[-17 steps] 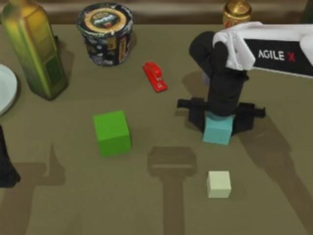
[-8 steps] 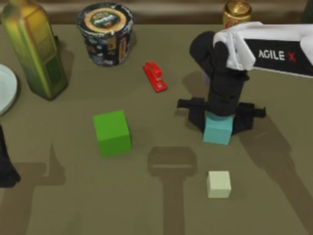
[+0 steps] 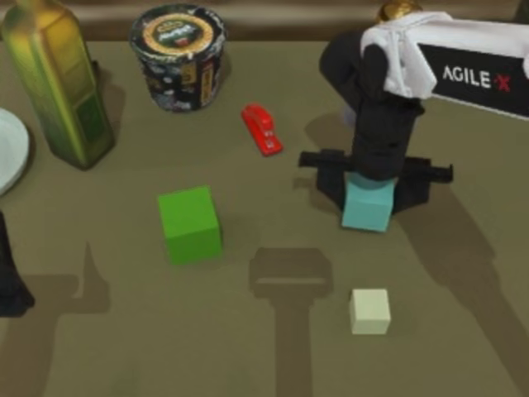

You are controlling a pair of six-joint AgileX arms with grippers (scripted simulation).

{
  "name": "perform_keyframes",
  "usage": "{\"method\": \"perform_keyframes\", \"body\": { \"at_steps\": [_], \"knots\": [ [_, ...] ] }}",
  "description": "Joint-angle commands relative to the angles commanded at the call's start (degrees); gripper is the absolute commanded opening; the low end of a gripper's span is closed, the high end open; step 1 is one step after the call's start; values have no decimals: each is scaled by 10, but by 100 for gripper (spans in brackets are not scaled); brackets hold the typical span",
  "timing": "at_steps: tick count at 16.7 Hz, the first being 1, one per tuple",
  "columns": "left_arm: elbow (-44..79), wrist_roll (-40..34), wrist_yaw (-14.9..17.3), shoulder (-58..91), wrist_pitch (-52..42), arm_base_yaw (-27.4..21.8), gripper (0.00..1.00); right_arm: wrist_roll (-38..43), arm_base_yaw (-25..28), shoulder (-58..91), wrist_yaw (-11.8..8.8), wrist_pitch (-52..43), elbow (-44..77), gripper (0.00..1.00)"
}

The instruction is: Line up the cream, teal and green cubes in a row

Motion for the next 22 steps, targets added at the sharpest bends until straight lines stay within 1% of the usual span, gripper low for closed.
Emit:
{"method": "perform_keyframes", "body": {
  "at_steps": [4, 8, 10, 12, 16, 18, 20, 22],
  "knots": [
    [0, 0, 0, 0, 0, 0, 100, 1, 1, -23, 0, -68, 42, 0],
    [0, 0, 0, 0, 0, 0, 100, 1, -2, -24, -1, -70, 44, 0],
    [0, 0, 0, 0, 0, 0, 100, 7, 8, -32, -1, -68, 35, 0],
    [0, 0, 0, 0, 0, 0, 100, 22, 41, -56, -1, -62, 6, 0],
    [0, 0, 0, 0, 0, 0, 100, 70, 148, -124, -2, -46, -82, 0],
    [0, 0, 0, 0, 0, 0, 100, 91, 187, -153, -2, -39, -118, 0],
    [0, 0, 0, 0, 0, 0, 100, 100, 201, -166, -2, -36, -132, 0],
    [0, 0, 0, 0, 0, 0, 100, 100, 201, -166, -2, -36, -132, 0]
  ]
}}
